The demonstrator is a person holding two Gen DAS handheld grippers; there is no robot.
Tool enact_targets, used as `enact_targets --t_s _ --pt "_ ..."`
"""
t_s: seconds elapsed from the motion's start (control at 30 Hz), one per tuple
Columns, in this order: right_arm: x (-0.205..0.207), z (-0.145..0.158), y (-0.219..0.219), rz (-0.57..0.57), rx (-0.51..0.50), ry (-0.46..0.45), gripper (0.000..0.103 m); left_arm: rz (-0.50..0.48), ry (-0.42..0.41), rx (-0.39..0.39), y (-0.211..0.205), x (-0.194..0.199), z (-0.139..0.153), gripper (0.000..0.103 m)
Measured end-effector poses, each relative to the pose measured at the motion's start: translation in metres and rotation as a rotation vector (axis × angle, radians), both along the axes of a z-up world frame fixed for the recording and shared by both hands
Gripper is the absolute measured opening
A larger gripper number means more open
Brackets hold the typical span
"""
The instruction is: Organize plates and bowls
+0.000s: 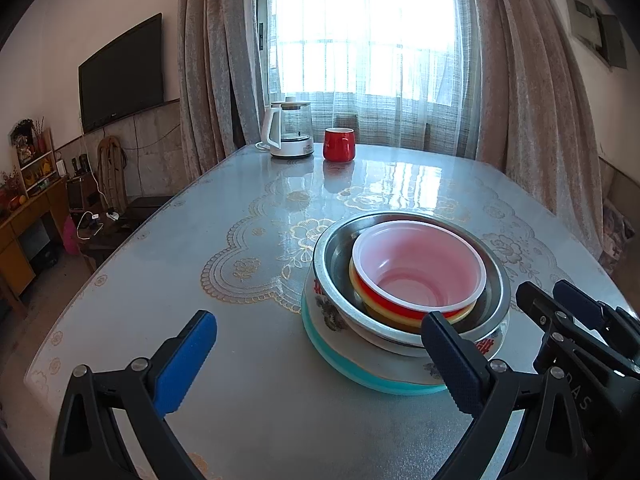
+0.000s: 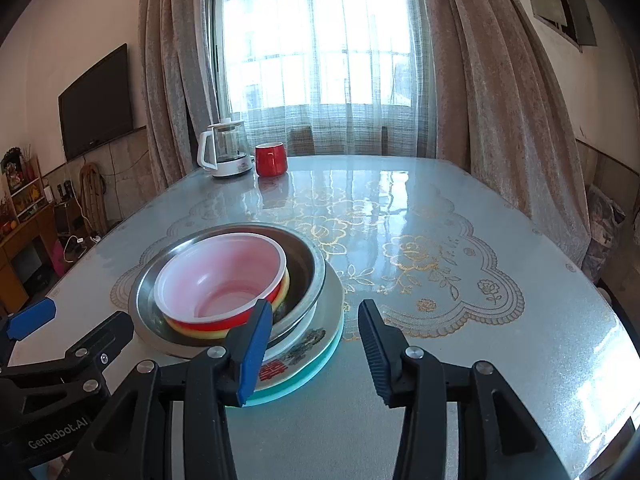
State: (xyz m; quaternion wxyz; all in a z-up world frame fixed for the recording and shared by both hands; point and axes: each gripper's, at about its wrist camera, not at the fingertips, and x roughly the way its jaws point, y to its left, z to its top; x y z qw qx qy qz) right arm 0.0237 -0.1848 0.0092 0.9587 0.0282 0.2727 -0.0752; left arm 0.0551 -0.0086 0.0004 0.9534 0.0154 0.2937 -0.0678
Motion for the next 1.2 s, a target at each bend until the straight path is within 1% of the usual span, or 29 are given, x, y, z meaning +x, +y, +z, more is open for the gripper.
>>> enact_targets --t_s 0.43,0.83,1.1,1.2 --pt "0.0048 -0.0025 0.0007 0.007 0.001 0.015 0.046 -0.001 -0.005 0.013 -0.0030 0.0034 -0.0008 0.103" --pt "0.0047 -0.0047 0.0020 0.010 0.001 0.016 0.046 0.000 -0.013 0.006 -0.0009 0.0025 -0.0004 0.103" --pt "0.0040 -0.0050 0.0014 0.012 0.001 0.016 0.046 -0.009 0.008 0.002 -0.0014 0.0029 -0.0031 0.103" --pt "0.0038 -0.0055 0.0010 0.012 0.002 0.018 0.046 -0.002 -0.030 0.011 -0.0015 -0.0008 -0.0020 0.103"
